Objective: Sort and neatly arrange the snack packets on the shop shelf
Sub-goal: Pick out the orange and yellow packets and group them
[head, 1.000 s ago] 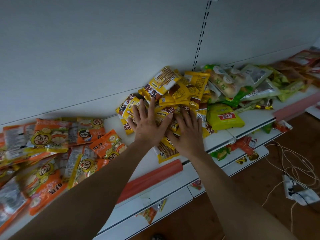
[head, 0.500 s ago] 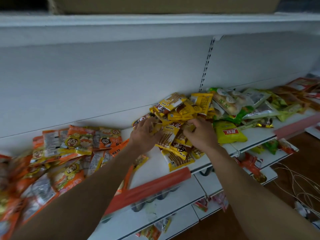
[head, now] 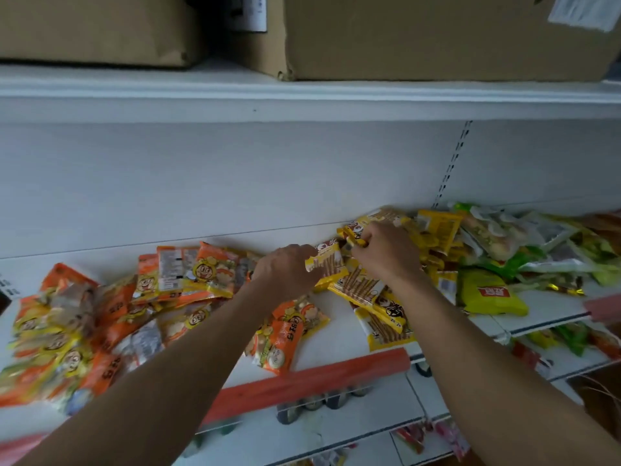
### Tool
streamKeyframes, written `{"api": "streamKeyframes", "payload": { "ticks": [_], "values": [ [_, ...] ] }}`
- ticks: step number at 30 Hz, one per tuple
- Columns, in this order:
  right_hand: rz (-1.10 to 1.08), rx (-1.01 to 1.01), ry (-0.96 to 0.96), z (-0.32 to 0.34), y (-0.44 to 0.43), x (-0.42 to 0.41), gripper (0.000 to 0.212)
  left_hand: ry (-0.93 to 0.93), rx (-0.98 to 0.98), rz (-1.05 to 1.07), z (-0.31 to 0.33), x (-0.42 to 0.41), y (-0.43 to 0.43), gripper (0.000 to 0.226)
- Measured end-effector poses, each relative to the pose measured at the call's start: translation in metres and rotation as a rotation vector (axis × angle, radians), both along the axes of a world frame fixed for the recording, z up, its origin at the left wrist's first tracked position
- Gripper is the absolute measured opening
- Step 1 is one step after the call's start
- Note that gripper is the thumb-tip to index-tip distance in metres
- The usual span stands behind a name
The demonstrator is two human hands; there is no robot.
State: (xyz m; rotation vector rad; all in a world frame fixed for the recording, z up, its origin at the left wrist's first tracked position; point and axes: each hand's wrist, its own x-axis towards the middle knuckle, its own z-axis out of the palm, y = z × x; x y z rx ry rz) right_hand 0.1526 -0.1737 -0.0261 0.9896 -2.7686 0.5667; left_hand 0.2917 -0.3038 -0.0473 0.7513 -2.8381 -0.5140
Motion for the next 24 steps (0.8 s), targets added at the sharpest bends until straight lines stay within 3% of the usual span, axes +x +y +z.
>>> {"api": "streamKeyframes", "payload": {
  "ticks": [4,8,11,13,17,21,24],
  "values": [
    [0.143,-0.012,-0.024,-0.012,-0.043,0.032,0.027,0.085,-0.023,0.066,-0.002,0.037,-0.021,0.044],
    [0.424,-0.01,-0.127,-0.048,-0.087,0.084,0.052,0.201,-0.218,0.231,-0.02,0.095,-0.058,0.059],
    [0.504,0.149,-0.156,-0.088,-0.106,0.118,0.072,-0.029,-0.186,0.383,-0.041,0.139,-0.085,0.088],
    [0.491,0.211,-0.175,-0.108,-0.109,0.125,0.075,-0.125,-0.119,0.393,-0.055,0.153,-0.092,0.094],
    [0.447,-0.031,-0.123,-0.109,-0.118,0.119,0.07,0.097,-0.099,0.448,-0.068,0.154,-0.092,0.07],
    [0.478,0.102,-0.191,-0.11,-0.136,0.121,0.104,0.152,-0.16,0.482,-0.072,0.15,-0.094,0.059],
    [0.444,0.046,-0.111,-0.117,-0.14,0.123,0.093,0.263,-0.171,0.454,-0.073,0.152,-0.096,0.048]
  ]
}}
